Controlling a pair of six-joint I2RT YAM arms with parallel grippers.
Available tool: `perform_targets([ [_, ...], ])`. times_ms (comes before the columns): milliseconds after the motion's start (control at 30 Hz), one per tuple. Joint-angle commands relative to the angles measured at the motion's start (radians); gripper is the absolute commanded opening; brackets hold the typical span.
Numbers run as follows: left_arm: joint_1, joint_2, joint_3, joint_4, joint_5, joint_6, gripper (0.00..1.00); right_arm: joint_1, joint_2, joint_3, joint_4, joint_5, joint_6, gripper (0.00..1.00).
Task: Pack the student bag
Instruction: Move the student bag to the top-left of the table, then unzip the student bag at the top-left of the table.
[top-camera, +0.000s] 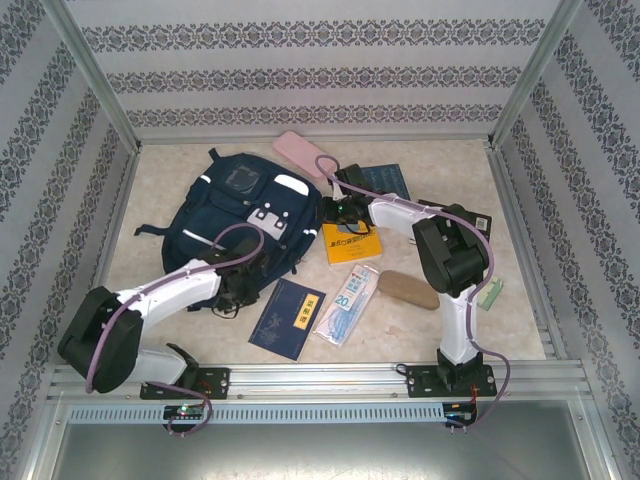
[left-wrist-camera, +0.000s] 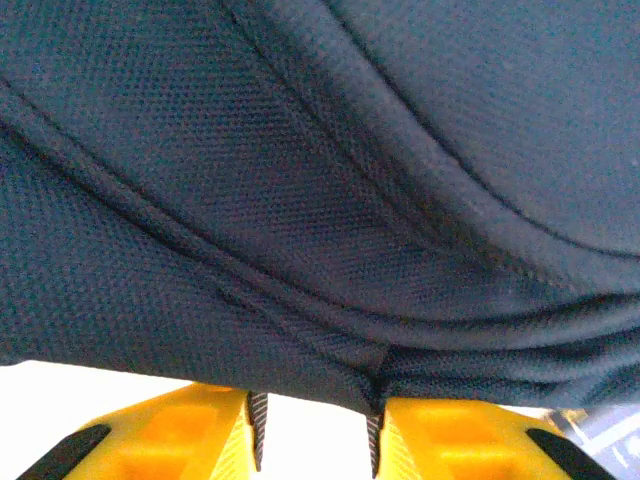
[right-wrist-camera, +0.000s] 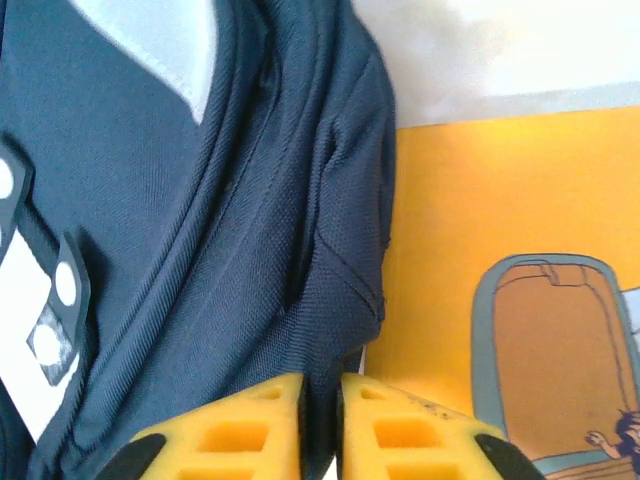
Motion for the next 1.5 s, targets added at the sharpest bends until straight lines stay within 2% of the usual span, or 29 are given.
perform_targets([
  [0, 0.106, 0.026, 0.047, 0.013, -0.076, 0.127, 0.34, 0.012, 0.011, 0.021, -0.046, -0.015, -0.007, 0.12],
  [133, 0.203, 0.061, 0.12, 0.04, -0.115, 0.25, 0.34, 0.016, -0.001, 0.016, -0.05, -0.02, -0.006, 0.12],
  [200, 0.238, 0.103, 0.17, 0.051, -0.132, 0.319, 0.35, 0.021, -0.008, 0.021, -0.057, -0.032, 0.0, 0.17],
  [233, 0.25, 0.121, 0.188, 0.06, -0.139, 0.347, 0.35, 0.025, -0.012, 0.019, -0.058, -0.034, 0.002, 0.21],
  [300, 0.281, 0.163, 0.231, 0.085, -0.126, 0.396, 0.35, 0.036, -0.024, 0.019, -0.066, -0.034, 0.013, 0.38],
  [400, 0.297, 0.189, 0.276, 0.129, -0.057, 0.435, 0.39, 0.047, -0.042, 0.021, -0.09, -0.042, 0.081, 0.49],
  [533, 0.293, 0.166, 0.258, 0.195, 0.032, 0.42, 0.43, 0.067, -0.065, 0.0, -0.068, -0.081, 0.23, 0.5],
  [667, 0.273, 0.096, 0.191, 0.246, 0.072, 0.398, 0.45, 0.101, -0.058, -0.012, -0.032, -0.048, 0.324, 0.51],
  [800, 0.221, 0.003, 0.11, 0.294, 0.06, 0.394, 0.5, 0.101, -0.005, 0.019, -0.024, -0.029, 0.381, 0.51],
  [1000, 0.127, -0.069, 0.042, 0.306, -0.004, 0.377, 0.51, 0.084, 0.094, 0.089, -0.003, -0.033, 0.442, 0.5],
  [1067, 0.105, -0.075, 0.028, 0.317, -0.009, 0.382, 0.52, 0.081, 0.124, 0.117, 0.011, -0.046, 0.447, 0.49],
  [1100, 0.098, -0.075, 0.018, 0.325, -0.008, 0.385, 0.52, 0.081, 0.143, 0.136, 0.001, -0.056, 0.449, 0.45],
  [1233, 0.069, -0.069, -0.014, 0.398, 0.001, 0.401, 0.52, 0.086, 0.147, 0.14, -0.001, -0.09, 0.464, 0.13],
  [1300, 0.04, -0.07, -0.028, 0.444, -0.01, 0.408, 0.51, 0.094, 0.125, 0.136, -0.015, -0.087, 0.456, 0.03],
  [1333, 0.024, -0.065, -0.033, 0.472, -0.019, 0.408, 0.51, 0.096, 0.114, 0.134, -0.02, -0.091, 0.459, 0.0],
  [1467, -0.034, -0.002, -0.033, 0.575, -0.045, 0.389, 0.51, 0.096, 0.084, 0.127, -0.022, -0.125, 0.501, 0.0],
])
